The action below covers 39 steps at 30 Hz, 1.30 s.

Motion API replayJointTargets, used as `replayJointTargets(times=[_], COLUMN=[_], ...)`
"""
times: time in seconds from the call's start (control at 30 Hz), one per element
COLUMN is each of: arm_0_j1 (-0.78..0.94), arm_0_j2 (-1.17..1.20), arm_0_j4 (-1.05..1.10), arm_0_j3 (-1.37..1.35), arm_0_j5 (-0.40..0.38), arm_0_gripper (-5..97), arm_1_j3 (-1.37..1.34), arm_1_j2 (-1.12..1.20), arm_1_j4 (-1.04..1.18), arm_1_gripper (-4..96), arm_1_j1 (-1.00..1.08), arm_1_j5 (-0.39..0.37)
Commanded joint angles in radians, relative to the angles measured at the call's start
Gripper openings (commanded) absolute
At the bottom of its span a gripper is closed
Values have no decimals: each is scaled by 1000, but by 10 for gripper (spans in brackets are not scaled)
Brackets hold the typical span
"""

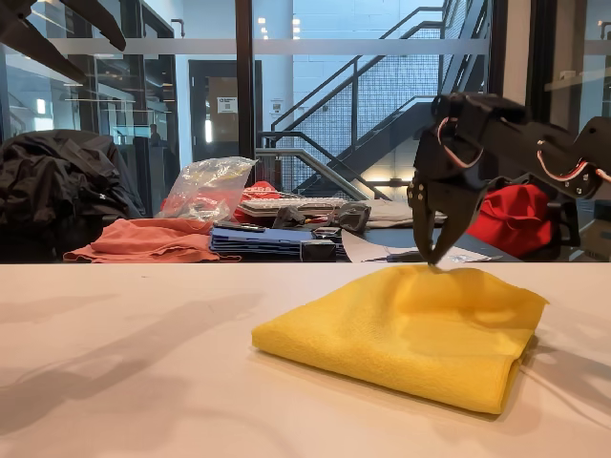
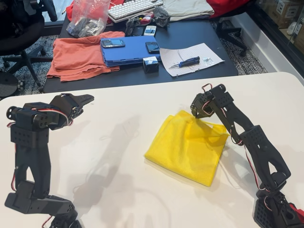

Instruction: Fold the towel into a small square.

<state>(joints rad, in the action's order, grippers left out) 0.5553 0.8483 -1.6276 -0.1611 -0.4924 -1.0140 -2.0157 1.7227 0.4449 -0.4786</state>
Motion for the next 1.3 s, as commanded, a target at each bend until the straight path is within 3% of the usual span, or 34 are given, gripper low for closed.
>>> replayJointTargets(times=[0.0,0.4,0.67,0.8,0.97,1.27], arm_0_j1=[5,87,100,107,107,100], arm_0_j2=[114,216,-110,-117,21,479], arm_0_j4=[14,31,69,84,84,17], arm_0_j3=[21,6,21,21,21,-18], arm_0_j5=[11,245,250,249,250,253], arm_0_gripper=[-2,-2,-2,-2,-2,-2], arm_1_j3=[25,25,25,25,25,25], arm_1_j2=[-14,-14,-6,0,0,-8], arm_1_j4=[-6,-6,-6,-8,-8,-8], arm_1_gripper=[213,213,213,213,213,213], arm_1_j1=[0,0,0,0,0,0], arm_1_j5=[-2,-3,-3,-3,-3,-3])
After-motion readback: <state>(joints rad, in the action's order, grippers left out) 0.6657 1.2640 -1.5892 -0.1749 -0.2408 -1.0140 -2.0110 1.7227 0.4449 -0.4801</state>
